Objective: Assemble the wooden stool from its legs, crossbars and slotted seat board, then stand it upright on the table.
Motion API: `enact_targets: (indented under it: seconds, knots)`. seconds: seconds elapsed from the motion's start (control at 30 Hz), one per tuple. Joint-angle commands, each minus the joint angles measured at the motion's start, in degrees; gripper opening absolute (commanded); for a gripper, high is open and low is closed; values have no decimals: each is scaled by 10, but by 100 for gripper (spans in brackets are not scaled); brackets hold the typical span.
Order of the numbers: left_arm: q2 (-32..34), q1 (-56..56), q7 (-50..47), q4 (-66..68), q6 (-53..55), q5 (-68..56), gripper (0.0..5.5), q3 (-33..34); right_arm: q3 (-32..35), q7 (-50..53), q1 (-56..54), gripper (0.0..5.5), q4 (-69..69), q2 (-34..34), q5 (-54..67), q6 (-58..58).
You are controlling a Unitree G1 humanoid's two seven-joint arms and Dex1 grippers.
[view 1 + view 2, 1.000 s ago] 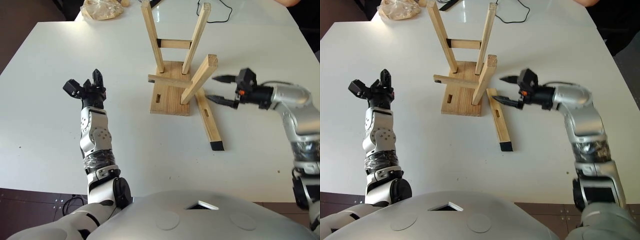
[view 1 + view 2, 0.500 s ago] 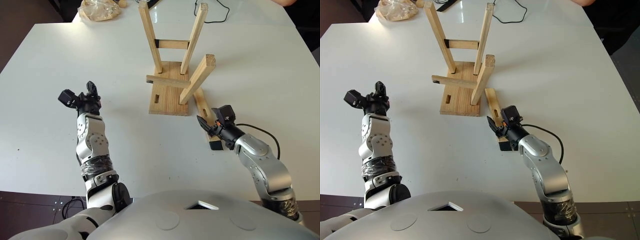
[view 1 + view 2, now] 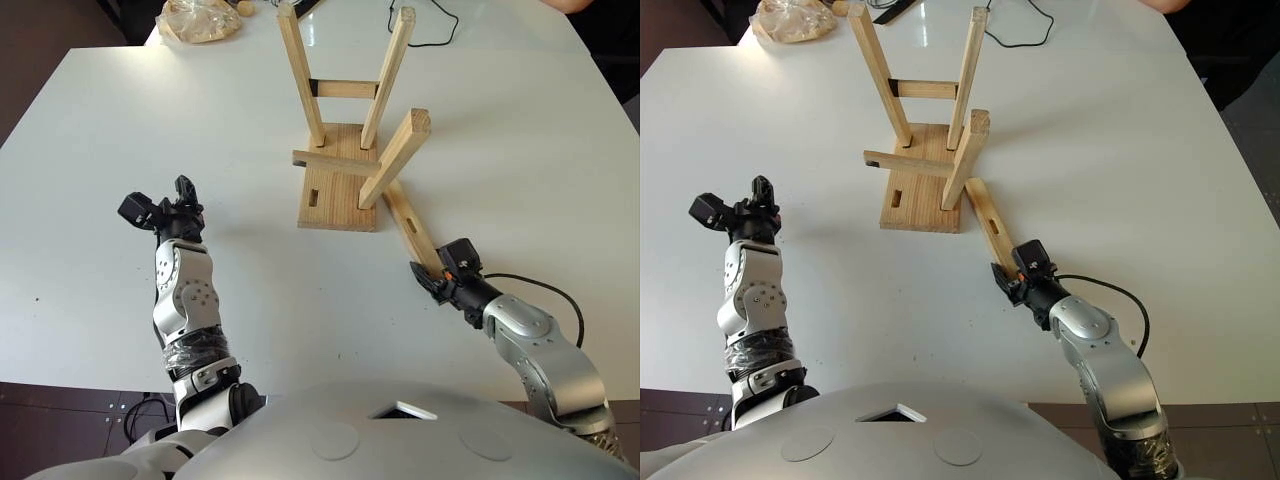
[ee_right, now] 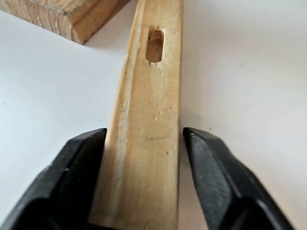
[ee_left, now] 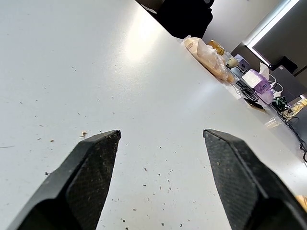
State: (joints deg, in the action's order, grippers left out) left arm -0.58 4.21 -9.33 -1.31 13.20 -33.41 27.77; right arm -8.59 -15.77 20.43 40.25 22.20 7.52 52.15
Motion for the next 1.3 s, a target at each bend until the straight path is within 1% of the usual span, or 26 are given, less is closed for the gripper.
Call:
enact_targets:
  seconds: [0.03,0.07,0.13,0.17,0.2,0.27,0.3,0.33,0.43,0.47,0.5,0.57,0.6,0.63,0.67,0.73,0.8,0.9,0.93,1.03,1.2,1.3]
  knots:
    - [-3,3,-9,5,-1,1,319,4,8,9,-1,225,-17,1,-6,8]
    - [-2,7,-10,9,-2,1,319,4,11,15,-8,214,-23,-8,-5,0]
    - [4,16,-17,17,-1,9,319,3,25,28,-23,211,-40,-30,0,-12]
    - [9,23,-23,24,3,12,319,4,44,36,-32,211,-51,-51,11,-16]
    - [13,29,-30,29,10,12,319,7,67,41,-43,211,-63,-72,25,-17]
    - [29,45,-64,33,41,20,319,13,165,73,-99,210,-109,-144,85,-2]
    - [37,52,-79,33,56,27,319,14,215,89,-140,209,-143,-164,112,-4]
    - [47,60,-93,33,72,35,319,14,276,112,-205,209,-200,-180,150,-18]
    - [79,109,-112,41,109,54,319,4,416,151,-416,209,-355,-194,289,-87]
    - [92,135,-106,42,123,55,319,-8,440,138,-483,209,-390,-187,334,-103]
    - [105,161,-94,35,133,61,319,-24,451,113,-541,209,-411,-178,374,-107]
    - [133,213,-43,-9,153,47,319,-58,434,42,-614,209,-394,-158,445,-76]
    - [139,236,-1,-46,168,-5,319,-62,415,7,-631,209,-368,-154,481,-51]
    - [143,261,59,-93,181,-85,319,-62,395,-23,-639,209,-329,-152,530,-22]
    - [149,278,115,-147,191,-167,319,-58,372,-51,-637,209,-287,-151,585,9]
    - [165,298,199,-220,204,-280,319,-52,336,-90,-615,209,-220,-140,670,51]
    - [187,307,256,-251,224,-368,319,-44,307,-125,-588,209,-178,-110,711,79]
    - [216,318,304,-245,251,-448,319,-41,288,-148,-572,209,-161,-66,721,89]
    - [226,319,314,-239,258,-468,338,-43,283,-158,-571,209,-163,-49,714,86]
    - [256,320,325,-230,280,-524,363,-51,260,-206,-568,209,-169,5,687,81]
    - [309,314,362,-227,322,-582,363,-65,213,-292,-559,209,-166,70,642,66]
    - [334,306,390,-226,339,-598,363,-70,190,-328,-547,209,-162,90,619,52]
